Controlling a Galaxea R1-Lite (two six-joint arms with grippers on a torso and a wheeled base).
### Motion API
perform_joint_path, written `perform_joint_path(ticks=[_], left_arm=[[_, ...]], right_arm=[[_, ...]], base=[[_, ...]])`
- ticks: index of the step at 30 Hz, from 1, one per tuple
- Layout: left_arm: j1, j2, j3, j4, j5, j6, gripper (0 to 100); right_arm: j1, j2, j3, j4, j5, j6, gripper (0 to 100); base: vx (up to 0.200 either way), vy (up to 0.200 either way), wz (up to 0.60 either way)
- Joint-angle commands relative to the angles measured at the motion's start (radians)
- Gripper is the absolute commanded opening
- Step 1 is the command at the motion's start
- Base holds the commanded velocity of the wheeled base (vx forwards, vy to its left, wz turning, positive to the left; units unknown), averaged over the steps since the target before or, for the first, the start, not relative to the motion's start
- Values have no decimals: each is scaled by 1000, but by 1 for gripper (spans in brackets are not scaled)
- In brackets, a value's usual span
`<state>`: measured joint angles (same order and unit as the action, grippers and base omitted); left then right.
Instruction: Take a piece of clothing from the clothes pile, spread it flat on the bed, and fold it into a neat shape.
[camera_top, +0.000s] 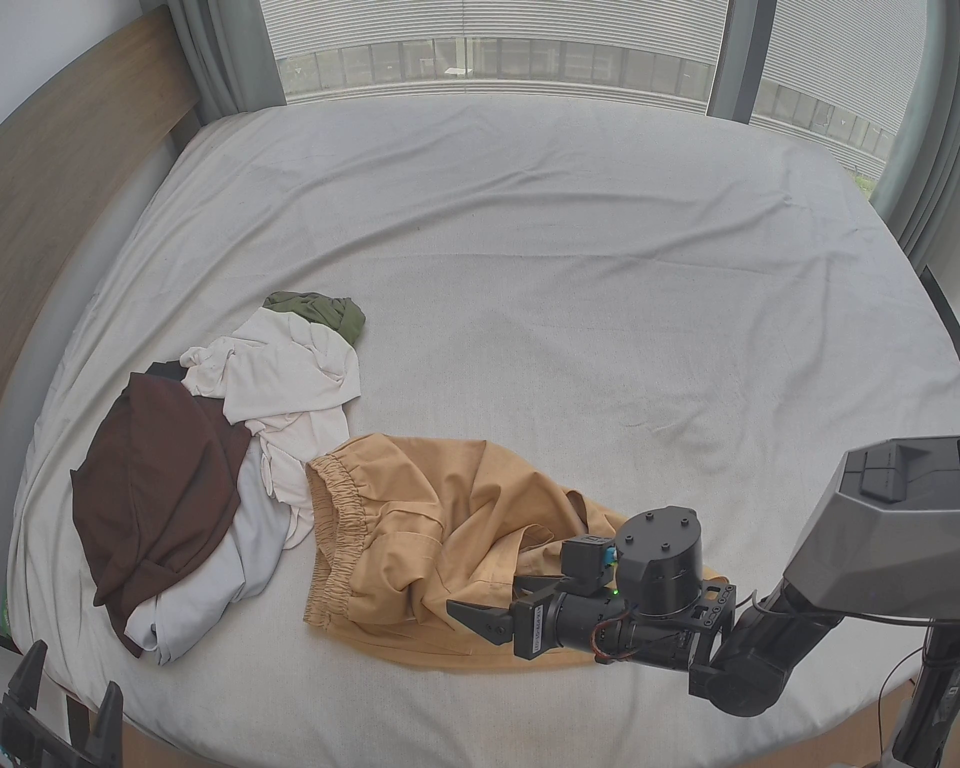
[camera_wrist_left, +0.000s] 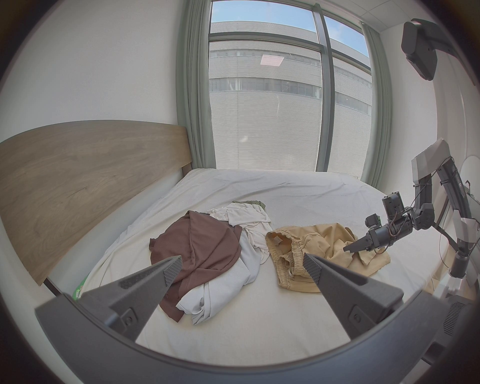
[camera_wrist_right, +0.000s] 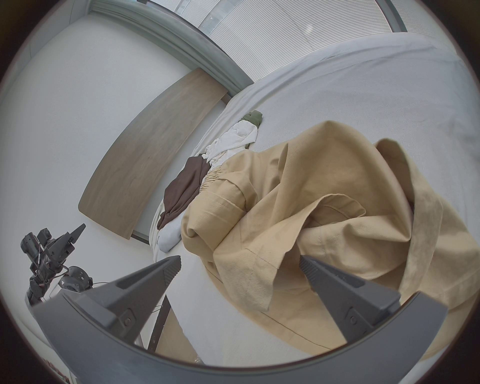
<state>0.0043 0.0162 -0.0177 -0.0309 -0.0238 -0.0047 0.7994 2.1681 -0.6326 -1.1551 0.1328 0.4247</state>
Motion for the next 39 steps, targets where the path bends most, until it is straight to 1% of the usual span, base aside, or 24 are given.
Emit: perform_joint_path(ticks=[1, 2, 4, 6, 7, 8, 9, 10, 11, 13, 15, 16, 17, 18, 19, 20, 22, 23, 24, 25, 27, 30, 35, 39], left_arm=[[-3, 1, -79, -169, -2, -15, 100], [-9, 42, -134, -212, -7, -23, 100], [-56, 119, -212, -204, -18, -51, 100], [-109, 145, -220, -182, -70, -109, 100], [-133, 179, -223, -169, -117, -179, 100], [-152, 225, -231, -158, -162, -271, 100], [-153, 232, -232, -158, -168, -285, 100], [-170, 329, -249, -165, -226, -440, 100], [-176, 390, -262, -178, -251, -509, 100], [-185, 525, -277, -233, -288, -566, 100], [-193, 639, -278, -310, -315, -564, 100], [-193, 639, -278, -310, -315, -564, 100], [-193, 808, -285, -469, -355, -564, 100], [-191, 852, -288, -523, -366, -567, 100], [-191, 926, -295, -604, -393, -569, 100], [-188, 979, -297, -658, -426, -566, 100], [-175, 1070, -306, -725, -499, -564, 100], [-159, 1110, -312, -751, -541, -564, 100], [-153, 1127, -314, -762, -558, -564, 100], [-132, 1173, -308, -788, -605, -563, 100], [-121, 1220, -301, -813, -651, -558, 100], [-118, 1263, -280, -837, -676, -544, 100], [-112, 1277, -246, -894, -682, -531, 100], [-90, 1283, -254, -926, -697, -520, 100]], right_arm=[[-2, -1, 4, -15, 1, 6, 0], [-3, -1, 4, -15, 1, 9, 0], [-12, -2, 2, -17, 1, 16, 0], [-15, -8, 10, -18, 1, 23, 0], [-17, -13, 14, -26, -1, 31, 0], [-25, -17, 22, -37, -1, 42, 0], [-25, -19, 24, -40, -1, 43, 0], [-42, -45, 48, -72, -1, 59, 0], [-49, -62, 65, -92, -1, 68, 0], [-65, -85, 86, -121, 1, 82, 0], [-78, -99, 105, -150, 4, 91, 0], [-78, -99, 105, -150, 4, 91, 0], [-85, -123, 154, -233, 42, 95, 0], [-89, -128, 169, -265, 65, 94, 0], [-100, -131, 197, -325, 99, 92, 0], [-108, -131, 212, -365, 116, 92, 0], [-120, -134, 229, -388, 133, 92, 0], [-127, -136, 234, -387, 139, 94, 0], [-131, -136, 237, -385, 142, 94, 0], [-143, -140, 251, -387, 156, 97, 0], [-161, -159, 261, -387, 186, 97, 0], [-173, -200, 274, -385, 219, 95, 0], [-170, -258, 309, -387, 220, 82, 0], [-163, -329, 343, -385, 222, 80, 0]], base=[[0, 0, 0], [0, 0, 0], [0, 0, 0], [0, 0, 0], [0, 0, 0], [0, 0, 0], [0, 0, 0], [0, 0, 0], [0, 0, 0], [0, 0, 0], [0, 0, 0], [0, 0, 0], [0, 0, 0], [0, 0, 0], [0, 0, 0], [0, 0, 0], [0, 0, 0], [0, 0, 0], [0, 0, 0], [0, 0, 0], [0, 0, 0], [0, 0, 0], [0, 0, 0], [0, 0, 0]])
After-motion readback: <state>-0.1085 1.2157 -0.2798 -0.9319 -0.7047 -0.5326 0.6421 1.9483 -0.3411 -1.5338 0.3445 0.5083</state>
